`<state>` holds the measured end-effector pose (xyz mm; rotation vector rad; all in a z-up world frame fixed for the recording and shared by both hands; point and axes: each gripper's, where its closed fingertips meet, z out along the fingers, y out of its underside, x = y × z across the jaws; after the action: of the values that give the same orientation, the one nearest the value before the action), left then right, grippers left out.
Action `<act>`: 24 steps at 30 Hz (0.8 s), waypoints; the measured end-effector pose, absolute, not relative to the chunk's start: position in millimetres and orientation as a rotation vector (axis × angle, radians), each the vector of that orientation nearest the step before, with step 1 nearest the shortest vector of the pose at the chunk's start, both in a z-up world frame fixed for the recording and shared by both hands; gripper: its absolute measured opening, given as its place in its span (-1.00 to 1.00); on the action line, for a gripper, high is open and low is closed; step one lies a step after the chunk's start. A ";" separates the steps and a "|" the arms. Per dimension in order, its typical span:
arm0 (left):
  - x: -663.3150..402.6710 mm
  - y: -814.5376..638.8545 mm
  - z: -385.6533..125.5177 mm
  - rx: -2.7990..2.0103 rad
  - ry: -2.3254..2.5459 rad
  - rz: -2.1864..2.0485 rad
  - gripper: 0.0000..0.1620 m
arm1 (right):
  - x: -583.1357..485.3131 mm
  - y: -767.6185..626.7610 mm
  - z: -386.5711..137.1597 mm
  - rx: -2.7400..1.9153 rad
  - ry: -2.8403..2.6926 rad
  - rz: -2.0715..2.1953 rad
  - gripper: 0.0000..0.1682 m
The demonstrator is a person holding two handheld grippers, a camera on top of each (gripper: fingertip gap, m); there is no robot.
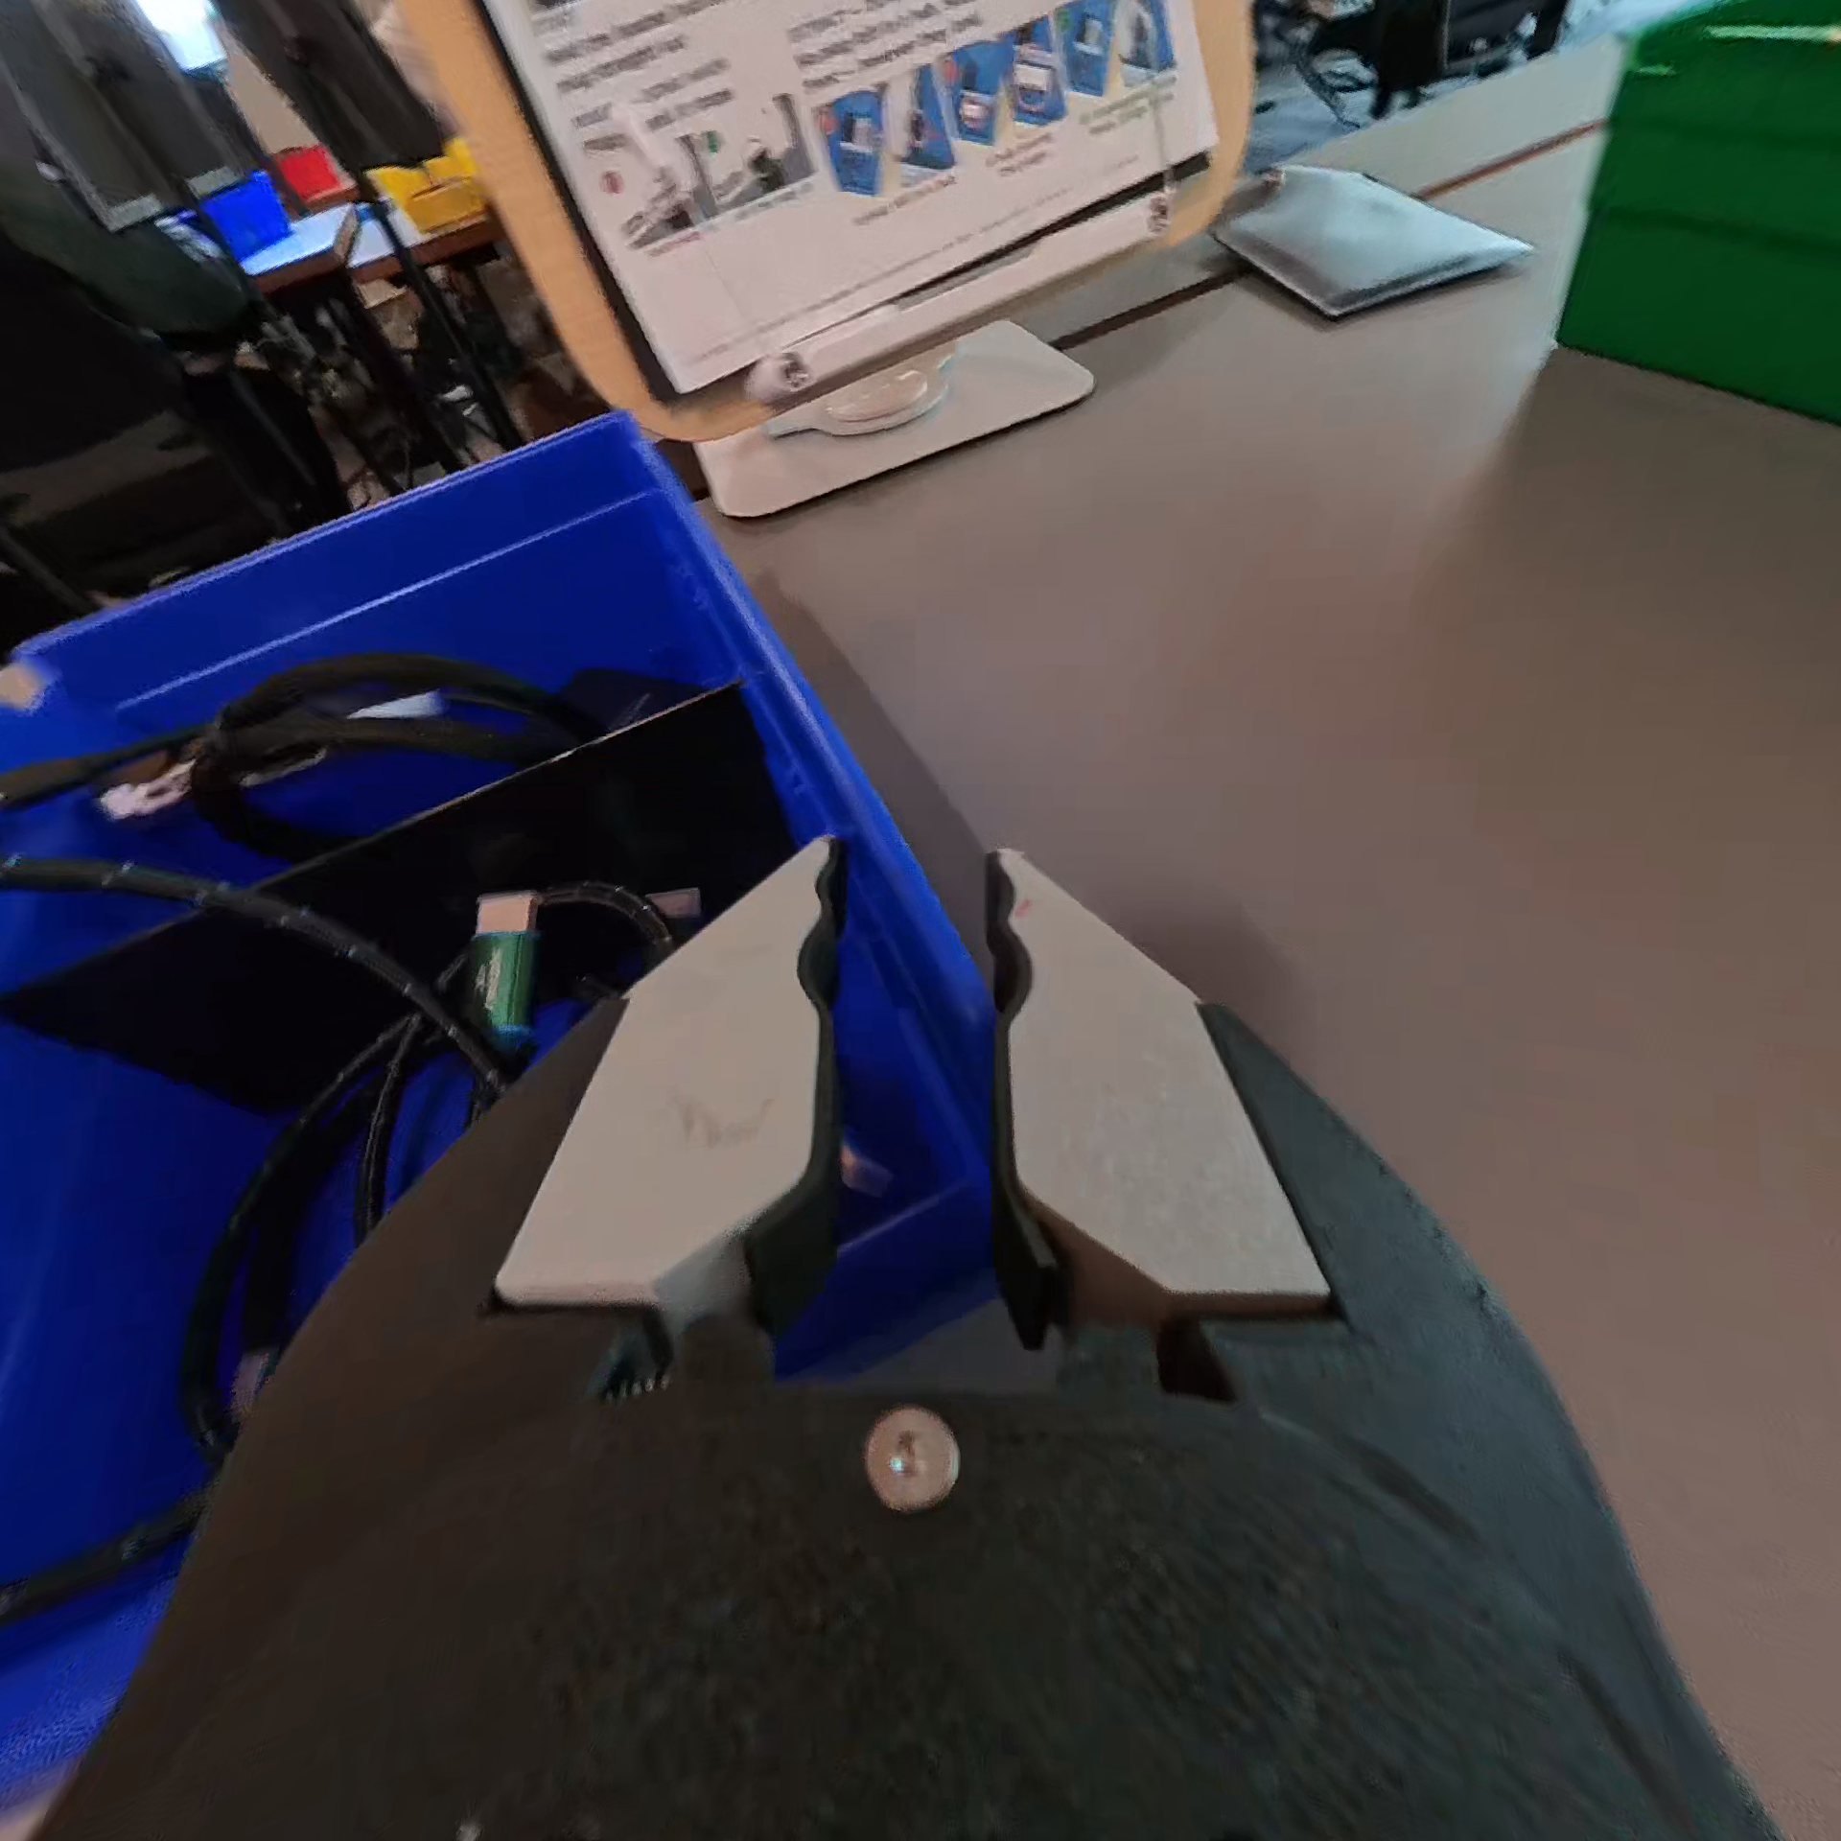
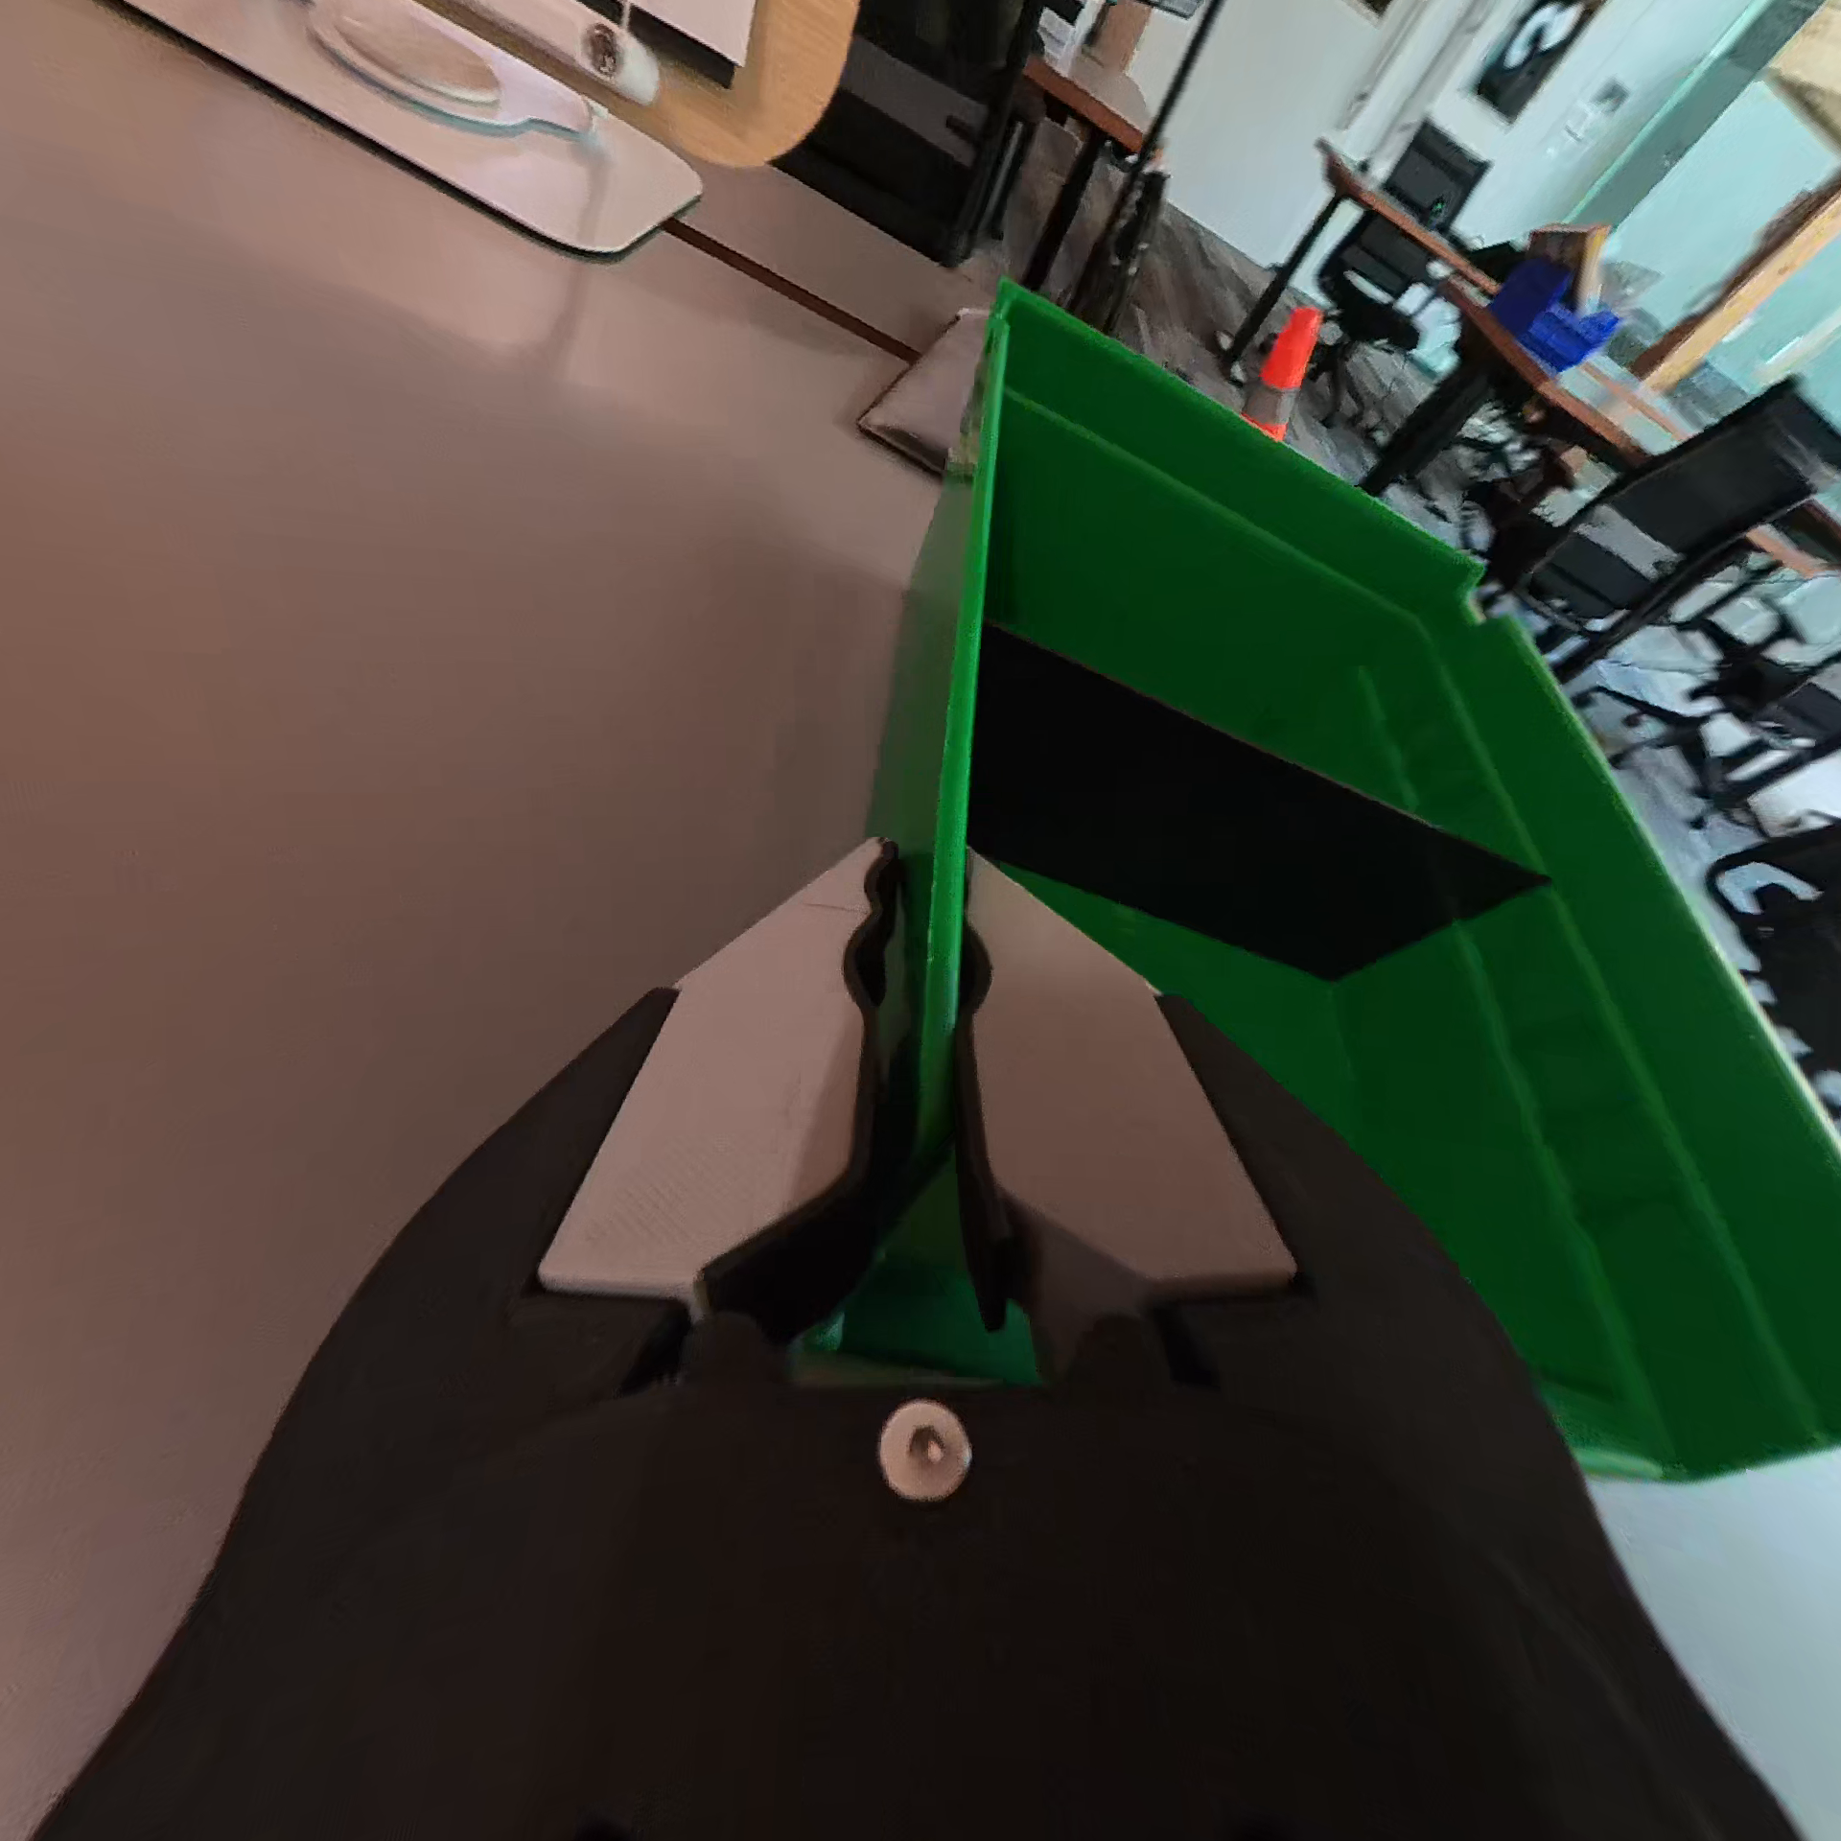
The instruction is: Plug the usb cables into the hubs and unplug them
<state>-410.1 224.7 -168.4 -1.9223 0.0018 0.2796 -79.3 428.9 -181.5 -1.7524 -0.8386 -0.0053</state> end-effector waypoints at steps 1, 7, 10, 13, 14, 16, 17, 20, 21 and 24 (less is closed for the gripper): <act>-418.7 218.0 -167.5 -1.908 -0.032 0.300 -0.77 | -72.6 428.1 -181.7 -1.761 -0.846 0.030 -0.95; -469.7 170.6 -167.0 -1.884 -0.154 0.364 -0.99 | -39.0 430.6 -180.7 -1.834 -0.762 0.053 -0.81; -473.7 158.1 -166.8 -1.873 -0.216 0.351 -0.98 | -36.7 425.9 -181.1 -1.846 -0.737 -0.014 -0.81; -468.8 152.4 -166.2 -1.852 -0.275 0.392 -0.99 | -39.9 417.5 -180.4 -1.833 -0.743 -0.088 -0.89; -466.5 152.5 -166.1 -1.842 -0.294 0.406 -0.99 | -39.6 416.9 -180.1 -1.830 -0.742 -0.115 -0.93; -460.7 155.8 -165.8 -1.840 -0.282 0.456 -0.99 | -35.2 420.8 -177.8 -1.823 -0.698 -0.145 -0.93; -457.8 158.8 -165.6 -1.851 -0.262 0.479 -0.98 | -32.7 423.4 -177.5 -1.818 -0.689 -0.148 -0.92; -441.4 169.2 -164.4 -1.890 -0.192 0.406 -0.69 | -31.2 419.9 -171.4 -1.800 -0.708 -0.094 -0.77; -438.6 169.6 -161.0 -1.886 -0.195 0.365 -0.65 | -32.2 414.3 -165.1 -1.791 -0.710 -0.051 -0.75; -428.3 164.2 -143.4 -1.847 -0.185 0.219 -0.55 | -36.6 393.3 -135.3 -1.731 -0.724 0.071 -0.65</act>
<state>-428.3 164.2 -143.4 -1.8473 -0.1850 0.2188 -36.6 393.3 -135.3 -1.7312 -0.7237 0.0714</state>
